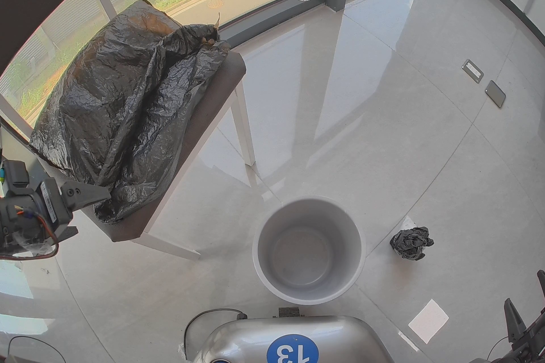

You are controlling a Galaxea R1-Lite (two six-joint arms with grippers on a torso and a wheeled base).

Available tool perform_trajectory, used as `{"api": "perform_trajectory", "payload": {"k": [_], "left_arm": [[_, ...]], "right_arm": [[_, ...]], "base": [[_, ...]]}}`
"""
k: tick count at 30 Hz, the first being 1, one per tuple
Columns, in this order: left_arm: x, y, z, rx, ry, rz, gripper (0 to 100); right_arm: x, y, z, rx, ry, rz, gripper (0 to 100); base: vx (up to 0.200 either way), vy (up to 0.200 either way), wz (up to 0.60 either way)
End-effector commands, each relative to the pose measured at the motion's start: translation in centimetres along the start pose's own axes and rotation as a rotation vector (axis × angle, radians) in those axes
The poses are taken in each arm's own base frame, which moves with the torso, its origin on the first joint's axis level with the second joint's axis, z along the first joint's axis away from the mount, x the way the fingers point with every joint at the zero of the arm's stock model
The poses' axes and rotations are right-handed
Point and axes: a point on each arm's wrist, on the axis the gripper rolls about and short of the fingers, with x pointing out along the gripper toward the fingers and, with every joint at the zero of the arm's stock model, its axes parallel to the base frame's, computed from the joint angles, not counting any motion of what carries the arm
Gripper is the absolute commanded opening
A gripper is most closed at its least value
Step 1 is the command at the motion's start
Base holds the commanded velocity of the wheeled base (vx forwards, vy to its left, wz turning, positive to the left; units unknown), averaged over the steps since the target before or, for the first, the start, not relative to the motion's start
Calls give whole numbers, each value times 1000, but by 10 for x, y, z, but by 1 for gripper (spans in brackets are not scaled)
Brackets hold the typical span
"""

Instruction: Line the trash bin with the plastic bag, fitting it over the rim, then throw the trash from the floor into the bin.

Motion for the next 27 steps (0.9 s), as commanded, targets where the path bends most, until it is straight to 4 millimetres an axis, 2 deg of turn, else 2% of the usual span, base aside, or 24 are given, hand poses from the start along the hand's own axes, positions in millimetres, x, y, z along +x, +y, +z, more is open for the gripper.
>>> {"api": "perform_trajectory", "payload": {"k": [1, 10, 16, 27], "left_arm": [[28, -2, 2, 1, 41, 59, 100], [63, -8, 15, -2, -33, 107, 100], [76, -7, 19, -15, -47, 132, 100], [74, -6, 22, -27, -76, 119, 100]], "right_arm": [[0, 0, -5, -3, 0, 1, 100], [0, 0, -5, -14, 0, 1, 100], [0, 0, -5, -14, -2, 1, 100], [0, 0, -5, -12, -2, 2, 100]], "base": [[0, 0, 0], [0, 0, 0], [0, 0, 0], [0, 0, 0]]}}
